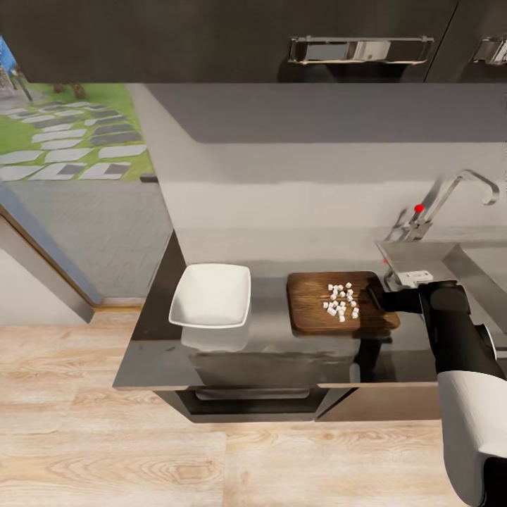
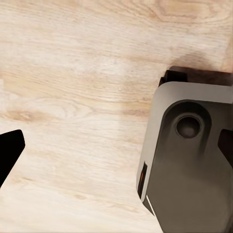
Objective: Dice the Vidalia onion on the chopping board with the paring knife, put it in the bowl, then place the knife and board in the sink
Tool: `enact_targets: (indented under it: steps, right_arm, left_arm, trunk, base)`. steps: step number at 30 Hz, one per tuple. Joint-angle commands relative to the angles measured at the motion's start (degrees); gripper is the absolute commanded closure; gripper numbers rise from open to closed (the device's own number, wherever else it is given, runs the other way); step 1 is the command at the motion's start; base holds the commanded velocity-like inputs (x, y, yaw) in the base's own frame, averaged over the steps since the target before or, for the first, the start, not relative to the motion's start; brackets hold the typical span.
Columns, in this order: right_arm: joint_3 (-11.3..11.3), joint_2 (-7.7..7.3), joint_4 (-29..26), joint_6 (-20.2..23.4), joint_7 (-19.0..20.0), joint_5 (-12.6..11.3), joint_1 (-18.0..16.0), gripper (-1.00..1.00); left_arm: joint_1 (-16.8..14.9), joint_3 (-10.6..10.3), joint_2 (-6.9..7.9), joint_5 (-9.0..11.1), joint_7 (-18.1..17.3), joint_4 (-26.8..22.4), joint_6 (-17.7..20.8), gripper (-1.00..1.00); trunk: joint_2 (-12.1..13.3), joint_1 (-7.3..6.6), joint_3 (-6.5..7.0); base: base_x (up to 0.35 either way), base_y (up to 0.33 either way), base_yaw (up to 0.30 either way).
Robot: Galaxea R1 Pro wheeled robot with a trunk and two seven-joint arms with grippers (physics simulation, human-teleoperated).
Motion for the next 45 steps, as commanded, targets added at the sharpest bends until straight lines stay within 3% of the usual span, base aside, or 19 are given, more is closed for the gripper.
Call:
enact_targets:
  steps: [1, 28, 41, 45]
  right_arm:
    - [0.0, 0.02, 0.0, 0.1, 0.6, 0.6, 0.0, 1.00]
    - [-0.1, -0.04, -0.5, 0.3, 0.5, 0.8, 0.0, 1.00]
    - [-0.3, -0.19, -0.8, 0.6, 0.4, 1.0, 0.0, 1.00]
    - [-0.3, -0.29, -0.8, 0.6, 0.4, 2.5, 0.0, 1.00]
  left_arm:
    - [-0.1, 0.3, 0.02, -0.4, 0.2, 0.3, -0.5, -1.00]
    - [-0.1, 0.3, -0.07, -0.4, 0.2, 0.2, -0.5, -1.00]
    - [-0.1, 0.3, -0.06, -0.4, 0.2, 0.2, -0.5, -1.00]
    - [-0.1, 0.3, -0.07, -0.4, 0.2, 0.2, -0.5, -1.00]
  trunk:
    - [-0.1, 0.03, 0.00]
    - [-0.1, 0.03, 2.42]
    - [-0.1, 0.03, 2.53]
    - [-0.1, 0.03, 2.53]
  base:
    - [0.000, 0.000, 0.000]
    - [0.000, 0.000, 0.000]
    - [0.000, 0.000, 0.000]
    - [0.000, 0.000, 0.000]
